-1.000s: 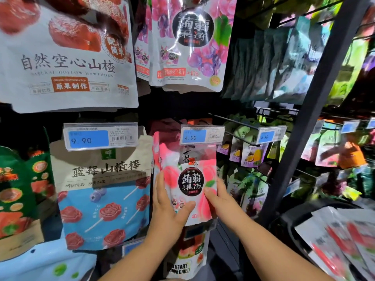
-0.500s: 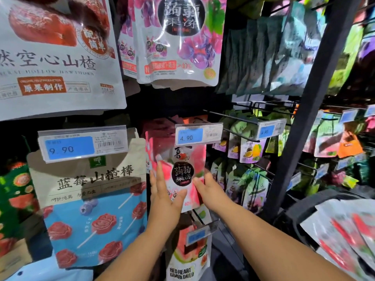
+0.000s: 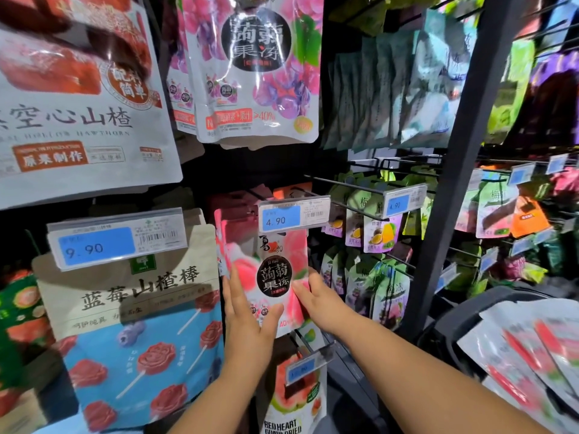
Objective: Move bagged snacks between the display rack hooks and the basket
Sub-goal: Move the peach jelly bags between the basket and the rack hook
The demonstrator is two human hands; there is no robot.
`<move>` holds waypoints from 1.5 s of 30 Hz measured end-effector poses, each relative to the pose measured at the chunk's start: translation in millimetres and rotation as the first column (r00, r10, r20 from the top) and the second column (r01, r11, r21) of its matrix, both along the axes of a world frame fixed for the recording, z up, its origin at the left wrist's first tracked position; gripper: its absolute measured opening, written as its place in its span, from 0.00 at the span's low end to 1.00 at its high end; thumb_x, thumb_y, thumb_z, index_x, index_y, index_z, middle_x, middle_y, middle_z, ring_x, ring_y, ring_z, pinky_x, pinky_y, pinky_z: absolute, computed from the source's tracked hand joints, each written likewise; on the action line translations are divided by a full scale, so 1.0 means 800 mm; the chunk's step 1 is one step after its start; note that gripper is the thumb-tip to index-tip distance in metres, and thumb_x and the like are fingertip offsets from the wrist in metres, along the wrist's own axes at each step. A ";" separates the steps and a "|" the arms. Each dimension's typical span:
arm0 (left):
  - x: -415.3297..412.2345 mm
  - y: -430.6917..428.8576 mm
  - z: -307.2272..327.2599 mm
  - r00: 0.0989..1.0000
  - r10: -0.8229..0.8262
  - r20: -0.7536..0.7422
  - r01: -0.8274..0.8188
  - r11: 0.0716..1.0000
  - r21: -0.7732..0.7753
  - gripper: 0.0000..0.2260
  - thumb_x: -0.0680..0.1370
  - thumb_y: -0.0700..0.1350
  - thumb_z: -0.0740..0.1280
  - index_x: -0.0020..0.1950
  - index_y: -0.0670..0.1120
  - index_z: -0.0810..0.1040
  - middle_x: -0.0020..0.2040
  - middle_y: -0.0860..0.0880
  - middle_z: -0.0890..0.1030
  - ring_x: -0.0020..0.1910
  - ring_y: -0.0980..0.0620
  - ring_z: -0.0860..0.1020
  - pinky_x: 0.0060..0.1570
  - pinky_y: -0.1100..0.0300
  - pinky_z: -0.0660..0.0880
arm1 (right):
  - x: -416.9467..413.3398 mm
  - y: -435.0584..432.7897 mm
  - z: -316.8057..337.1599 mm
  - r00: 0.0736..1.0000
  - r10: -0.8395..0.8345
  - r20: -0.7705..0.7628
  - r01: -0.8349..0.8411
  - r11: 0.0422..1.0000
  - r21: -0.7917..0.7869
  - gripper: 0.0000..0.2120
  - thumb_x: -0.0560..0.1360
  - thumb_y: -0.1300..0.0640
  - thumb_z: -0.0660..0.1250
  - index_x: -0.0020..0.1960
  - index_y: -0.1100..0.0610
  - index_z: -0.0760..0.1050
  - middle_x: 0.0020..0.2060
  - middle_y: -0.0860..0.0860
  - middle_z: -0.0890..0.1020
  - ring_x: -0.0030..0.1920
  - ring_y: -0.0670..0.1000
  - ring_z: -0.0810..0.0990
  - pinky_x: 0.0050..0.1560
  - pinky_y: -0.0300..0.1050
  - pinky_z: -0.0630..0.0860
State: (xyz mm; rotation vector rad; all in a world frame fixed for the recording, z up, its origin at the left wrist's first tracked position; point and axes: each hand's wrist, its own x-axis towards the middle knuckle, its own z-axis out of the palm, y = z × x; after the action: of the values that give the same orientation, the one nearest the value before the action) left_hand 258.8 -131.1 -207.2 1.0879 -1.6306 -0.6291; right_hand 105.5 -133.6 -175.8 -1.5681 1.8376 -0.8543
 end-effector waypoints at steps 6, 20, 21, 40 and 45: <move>0.005 0.032 0.003 0.993 0.020 0.116 -0.008 0.994 -0.107 0.40 0.78 0.39 0.67 0.72 0.66 0.42 0.76 0.59 0.34 0.75 0.62 0.41 0.68 0.63 0.49 | -0.005 0.018 0.008 1.000 0.007 0.015 -0.006 0.999 -0.050 0.23 0.83 0.44 0.53 0.75 0.52 0.59 0.64 0.55 0.77 0.62 0.55 0.76 0.57 0.46 0.71; -0.121 0.067 0.047 0.822 -0.346 0.453 0.422 0.903 -0.076 0.18 0.80 0.48 0.65 0.69 0.50 0.69 0.65 0.53 0.71 0.66 0.54 0.65 0.63 0.65 0.61 | -0.140 0.146 0.021 0.975 -0.174 -0.139 0.143 0.967 -0.212 0.19 0.83 0.48 0.57 0.71 0.53 0.69 0.58 0.47 0.75 0.57 0.46 0.74 0.55 0.41 0.68; -0.140 0.072 0.045 0.781 -0.390 0.488 0.467 0.883 -0.042 0.17 0.80 0.49 0.65 0.68 0.50 0.69 0.64 0.53 0.72 0.66 0.53 0.66 0.63 0.63 0.63 | -0.157 0.161 0.021 0.965 -0.208 -0.161 0.172 0.962 -0.214 0.18 0.83 0.49 0.58 0.70 0.53 0.71 0.57 0.47 0.76 0.57 0.46 0.75 0.53 0.41 0.68; -0.287 0.155 -0.041 0.386 -0.554 0.738 0.838 0.545 -0.029 0.32 0.76 0.65 0.40 0.52 0.53 0.80 0.48 0.55 0.81 0.48 0.52 0.75 0.54 0.56 0.66 | -0.391 0.385 -0.061 0.696 -0.499 -0.517 0.584 0.812 0.002 0.27 0.70 0.44 0.76 0.66 0.45 0.75 0.69 0.47 0.72 0.70 0.50 0.68 0.69 0.47 0.66; -0.290 0.156 -0.045 0.394 -0.567 0.723 0.839 0.543 -0.031 0.31 0.75 0.65 0.41 0.53 0.54 0.81 0.48 0.56 0.81 0.50 0.54 0.75 0.54 0.60 0.63 | -0.399 0.388 -0.067 0.691 -0.540 -0.480 0.624 0.781 0.019 0.31 0.70 0.40 0.74 0.70 0.42 0.70 0.76 0.46 0.64 0.75 0.49 0.63 0.73 0.50 0.63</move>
State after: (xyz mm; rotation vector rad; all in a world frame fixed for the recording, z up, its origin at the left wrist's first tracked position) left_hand 27.2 -6.6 -243.2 0.1652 -2.7747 -0.4165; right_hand -213.9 176.6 -229.1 -1.1113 2.7654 -0.5636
